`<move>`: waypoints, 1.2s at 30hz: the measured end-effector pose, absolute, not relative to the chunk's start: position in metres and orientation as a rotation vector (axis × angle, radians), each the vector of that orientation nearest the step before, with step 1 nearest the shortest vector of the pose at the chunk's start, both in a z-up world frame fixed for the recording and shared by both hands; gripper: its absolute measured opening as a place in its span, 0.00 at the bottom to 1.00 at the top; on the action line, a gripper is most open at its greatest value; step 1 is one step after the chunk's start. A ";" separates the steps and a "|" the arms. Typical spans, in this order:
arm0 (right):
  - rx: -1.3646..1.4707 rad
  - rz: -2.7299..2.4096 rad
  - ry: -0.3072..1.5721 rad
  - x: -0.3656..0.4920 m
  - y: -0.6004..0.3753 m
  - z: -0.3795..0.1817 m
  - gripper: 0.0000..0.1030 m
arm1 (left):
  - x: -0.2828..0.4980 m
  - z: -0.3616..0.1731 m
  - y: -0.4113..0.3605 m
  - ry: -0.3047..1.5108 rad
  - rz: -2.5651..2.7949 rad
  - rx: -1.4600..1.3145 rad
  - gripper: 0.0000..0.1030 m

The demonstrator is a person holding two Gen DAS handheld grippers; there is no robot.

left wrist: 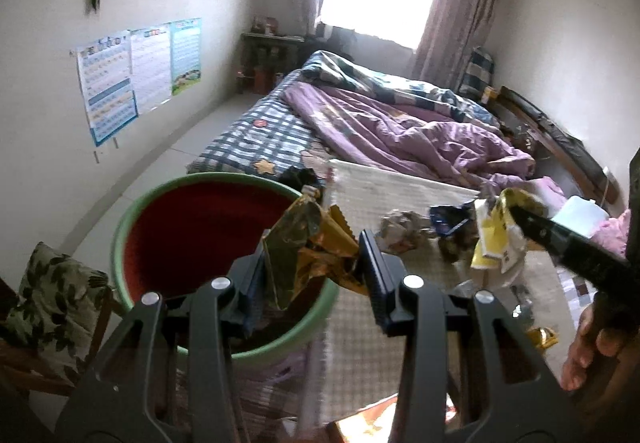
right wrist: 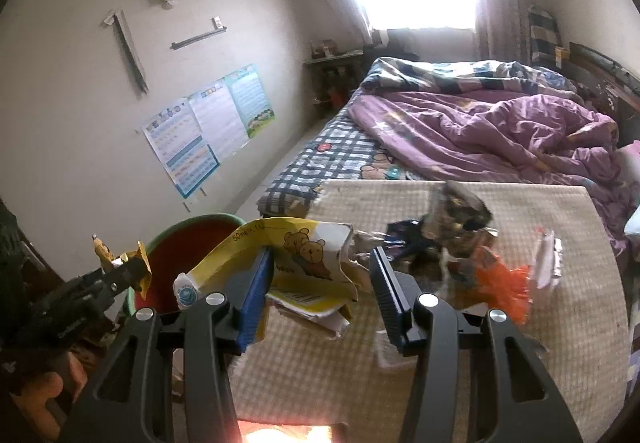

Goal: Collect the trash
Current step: 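Carry the yellow wrapper to the bucket and open the left tool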

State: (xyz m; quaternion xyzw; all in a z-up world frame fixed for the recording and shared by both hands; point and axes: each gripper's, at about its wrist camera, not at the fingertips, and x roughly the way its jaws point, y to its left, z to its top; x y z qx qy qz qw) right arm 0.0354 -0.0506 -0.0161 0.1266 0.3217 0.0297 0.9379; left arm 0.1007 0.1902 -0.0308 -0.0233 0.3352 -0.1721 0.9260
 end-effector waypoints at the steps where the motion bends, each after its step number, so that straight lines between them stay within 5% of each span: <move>1: 0.254 0.063 0.655 0.038 -0.046 -0.015 0.47 | 0.102 -0.032 0.194 0.688 -0.346 -0.048 0.40; 36: 0.094 0.174 0.763 0.126 0.060 -0.063 0.47 | 0.164 -0.085 0.266 0.808 -0.225 -0.074 0.40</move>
